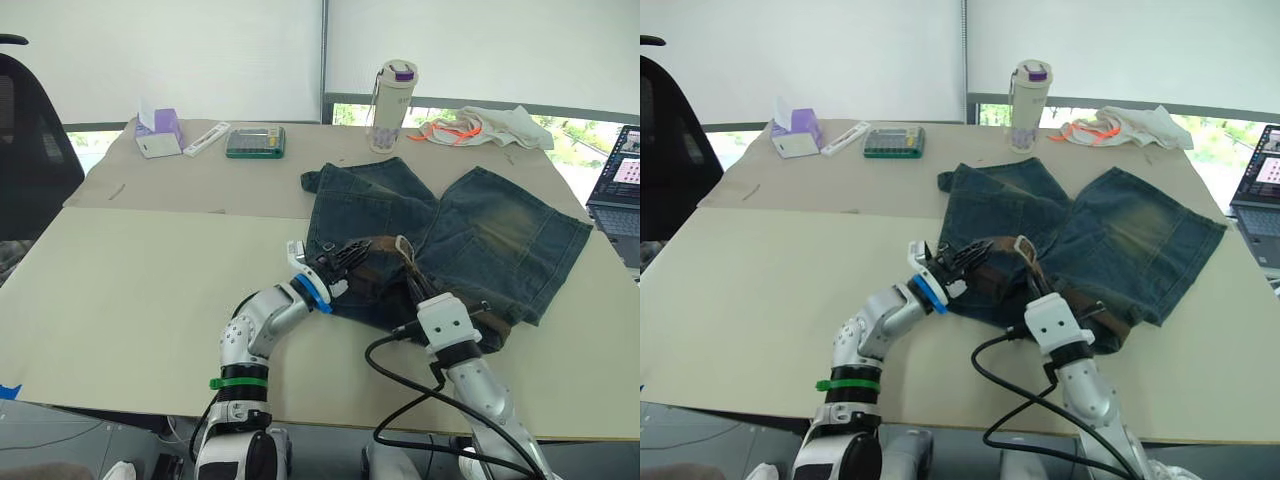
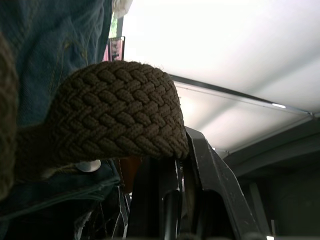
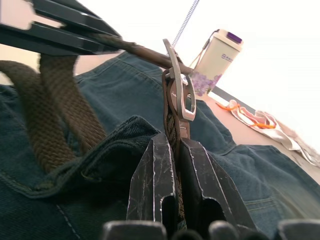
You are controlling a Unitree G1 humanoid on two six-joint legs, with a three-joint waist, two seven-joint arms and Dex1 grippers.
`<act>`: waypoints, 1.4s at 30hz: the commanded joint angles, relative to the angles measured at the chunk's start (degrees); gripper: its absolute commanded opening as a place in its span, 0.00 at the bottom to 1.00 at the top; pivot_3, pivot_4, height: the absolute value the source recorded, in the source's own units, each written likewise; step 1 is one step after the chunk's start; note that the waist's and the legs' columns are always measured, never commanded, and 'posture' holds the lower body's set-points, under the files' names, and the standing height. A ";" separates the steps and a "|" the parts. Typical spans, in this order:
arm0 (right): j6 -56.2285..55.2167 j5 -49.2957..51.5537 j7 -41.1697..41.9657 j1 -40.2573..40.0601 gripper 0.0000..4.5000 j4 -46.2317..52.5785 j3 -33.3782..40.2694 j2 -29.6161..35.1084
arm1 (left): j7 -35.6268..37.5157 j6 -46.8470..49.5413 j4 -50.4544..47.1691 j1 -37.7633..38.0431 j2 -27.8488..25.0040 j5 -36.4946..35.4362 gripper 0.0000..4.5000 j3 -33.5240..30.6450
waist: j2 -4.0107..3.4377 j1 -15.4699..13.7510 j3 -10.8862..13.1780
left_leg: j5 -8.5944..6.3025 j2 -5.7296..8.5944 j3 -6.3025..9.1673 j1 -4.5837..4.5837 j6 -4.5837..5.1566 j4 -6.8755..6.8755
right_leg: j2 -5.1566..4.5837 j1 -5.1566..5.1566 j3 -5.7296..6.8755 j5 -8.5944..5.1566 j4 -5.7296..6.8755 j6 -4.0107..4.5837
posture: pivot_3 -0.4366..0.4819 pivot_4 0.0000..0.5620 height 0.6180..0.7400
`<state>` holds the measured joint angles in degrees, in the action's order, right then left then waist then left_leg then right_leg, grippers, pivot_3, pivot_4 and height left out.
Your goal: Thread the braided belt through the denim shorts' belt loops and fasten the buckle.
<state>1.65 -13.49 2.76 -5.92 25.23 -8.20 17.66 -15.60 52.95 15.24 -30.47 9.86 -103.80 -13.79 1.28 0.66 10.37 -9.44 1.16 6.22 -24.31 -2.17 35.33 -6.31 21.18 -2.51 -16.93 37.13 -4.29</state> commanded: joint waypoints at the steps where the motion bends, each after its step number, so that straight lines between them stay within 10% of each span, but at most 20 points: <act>1: -3.00 -1.48 1.26 0.71 0.01 1.52 -0.92 0.06 | 0.77 1.41 1.11 0.35 4.88 -2.39 0.00 2.26 | 0.00 0.00 0.00 | 0.00 0.00 0.00 0.00 0.00 0.00 | 0.00 0.00 0.00 0.00 0.00 0.00 | 0.48 0.27 1.00; 17: -4.49 -6.19 8.79 -0.46 0.01 -0.70 -1.74 6.28 | 7.08 -0.12 9.69 -4.68 2.43 10.74 0.00 3.84 | -0.02 -0.11 -0.34 | 0.00 0.02 0.00 0.16 0.00 0.00 | 0.00 -0.18 0.01 0.00 -0.02 -0.01 | 0.48 0.27 1.00; 20: -3.12 -1.73 12.50 -2.06 0.26 0.72 -0.35 6.80 | 10.54 -0.40 12.75 -6.08 1.75 15.53 0.00 4.00 | 0.02 -0.11 -0.60 | -0.01 0.03 0.00 0.42 0.00 -0.02 | -0.01 -0.52 0.03 -0.02 -0.12 -0.03 | 0.48 0.27 1.00; 25: 7.20 15.39 15.29 -4.83 0.63 6.53 5.88 0.75 | 14.17 1.20 14.83 -6.77 1.40 19.23 0.00 3.38 | 0.02 -0.01 -0.77 | -0.02 0.00 0.00 0.96 -0.01 -0.21 | -0.03 -1.02 0.06 -0.18 -0.26 -0.28 | 0.48 0.27 1.00; 35: 34.51 62.68 -0.29 0.82 0.63 13.96 21.87 -15.37 | 16.62 2.97 15.18 -6.06 2.35 23.03 0.00 2.38 | -0.06 -0.04 -0.99 | -0.02 -0.01 0.01 0.94 -0.01 -0.27 | -0.06 -0.99 0.06 -0.04 -0.28 -0.03 | 0.48 0.27 1.00; 42: 37.61 72.86 -7.92 4.54 0.58 12.74 22.79 -14.72 | 17.34 3.98 14.81 -5.80 2.49 24.43 0.00 2.46 | -0.10 -0.05 -1.03 | -0.02 -0.01 0.01 0.92 0.00 -0.37 | -0.06 -0.94 0.06 -0.09 -0.37 -0.12 | 0.48 0.27 1.00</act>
<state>39.34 57.63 -4.32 -2.45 36.23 14.27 2.37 2.36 56.51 26.90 -34.05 8.11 -81.56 -11.29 1.18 0.61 9.34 -9.46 1.15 6.23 -23.41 -2.17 34.95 -6.37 20.24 -2.44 -17.03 36.76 -4.42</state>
